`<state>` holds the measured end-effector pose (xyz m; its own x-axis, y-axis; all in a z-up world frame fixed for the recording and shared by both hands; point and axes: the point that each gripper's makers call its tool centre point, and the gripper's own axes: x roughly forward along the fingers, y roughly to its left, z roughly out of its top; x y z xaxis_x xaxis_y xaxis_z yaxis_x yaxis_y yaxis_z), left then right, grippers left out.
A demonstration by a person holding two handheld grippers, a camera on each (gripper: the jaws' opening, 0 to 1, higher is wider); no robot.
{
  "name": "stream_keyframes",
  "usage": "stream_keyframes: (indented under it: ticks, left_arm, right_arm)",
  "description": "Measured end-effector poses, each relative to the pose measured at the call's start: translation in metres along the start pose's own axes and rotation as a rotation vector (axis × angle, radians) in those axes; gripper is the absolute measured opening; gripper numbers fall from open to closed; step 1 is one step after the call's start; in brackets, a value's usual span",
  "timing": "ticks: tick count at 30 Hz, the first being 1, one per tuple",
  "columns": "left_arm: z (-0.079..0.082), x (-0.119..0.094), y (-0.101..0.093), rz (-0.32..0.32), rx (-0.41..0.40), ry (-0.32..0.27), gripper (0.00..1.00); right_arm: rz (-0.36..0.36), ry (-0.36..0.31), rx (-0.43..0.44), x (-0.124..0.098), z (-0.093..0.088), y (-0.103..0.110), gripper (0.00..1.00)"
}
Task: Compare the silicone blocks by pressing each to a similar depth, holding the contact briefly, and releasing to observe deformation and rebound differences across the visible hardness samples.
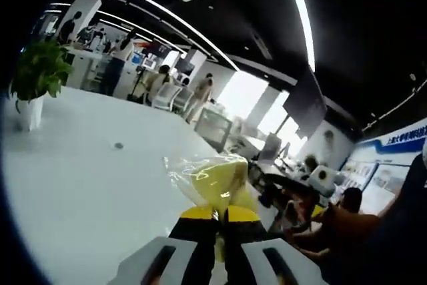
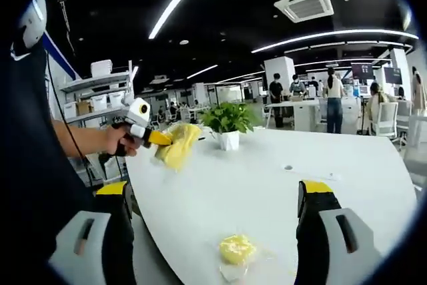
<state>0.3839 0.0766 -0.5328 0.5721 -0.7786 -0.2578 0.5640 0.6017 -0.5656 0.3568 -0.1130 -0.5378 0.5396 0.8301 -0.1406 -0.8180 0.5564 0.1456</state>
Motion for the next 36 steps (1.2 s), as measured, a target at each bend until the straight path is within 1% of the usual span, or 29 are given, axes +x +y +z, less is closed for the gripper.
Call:
stream_keyframes:
  ticks: [5,7,11,13,16,19,22,25,26,27,28,29,33,36]
  left_arm:
    - [-0.001,0.003,0.016,0.020,-0.030,0.043,0.01]
    - [-0.002,0.005,0.023,0.034,-0.036,0.058,0.01]
    - [-0.007,0.008,0.036,0.059,-0.056,0.076,0.01]
    - [-0.010,0.010,0.041,0.064,-0.062,0.083,0.01]
    - [-0.014,0.011,0.046,0.071,-0.076,0.092,0.01]
    - [-0.017,0.012,0.051,0.076,-0.083,0.097,0.01]
    - [-0.022,0.013,0.057,0.083,-0.105,0.107,0.01]
    - [-0.029,0.014,0.060,0.080,-0.132,0.123,0.01]
    - [-0.033,0.014,0.062,0.081,-0.127,0.130,0.01]
    - [-0.035,0.015,0.064,0.082,-0.131,0.134,0.01]
    - [-0.038,0.015,0.067,0.087,-0.136,0.140,0.01]
    - [-0.040,0.016,0.068,0.090,-0.136,0.142,0.01]
    - [-0.050,0.017,0.076,0.099,-0.137,0.161,0.00]
    - [-0.059,0.020,0.085,0.121,-0.136,0.182,0.00]
  right_arm:
    - [-0.062,0.006,-0.015,-0.019,-0.010,-0.012,0.97]
    - [-0.081,0.024,-0.010,-0.023,-0.015,-0.015,0.97]
    - [-0.117,0.035,-0.012,-0.034,-0.027,-0.020,0.97]
    - [-0.138,0.045,-0.010,-0.039,-0.037,-0.023,0.97]
    - [-0.175,0.086,-0.005,-0.046,-0.052,-0.028,0.97]
    - [-0.186,0.079,-0.017,-0.053,-0.059,-0.030,0.97]
    - [-0.202,0.083,-0.014,-0.057,-0.065,-0.032,0.97]
    - [-0.222,0.069,-0.017,-0.062,-0.067,-0.037,0.97]
    - [-0.237,0.066,-0.021,-0.064,-0.067,-0.038,0.97]
    - [-0.262,0.048,-0.051,-0.066,-0.066,-0.043,0.97]
    - [-0.257,0.050,-0.050,-0.066,-0.067,-0.042,0.97]
    - [-0.252,0.049,-0.032,-0.068,-0.070,-0.044,0.97]
    - [-0.260,0.055,-0.035,-0.071,-0.076,-0.046,0.97]
    - [-0.266,0.071,-0.022,-0.074,-0.085,-0.048,0.97]
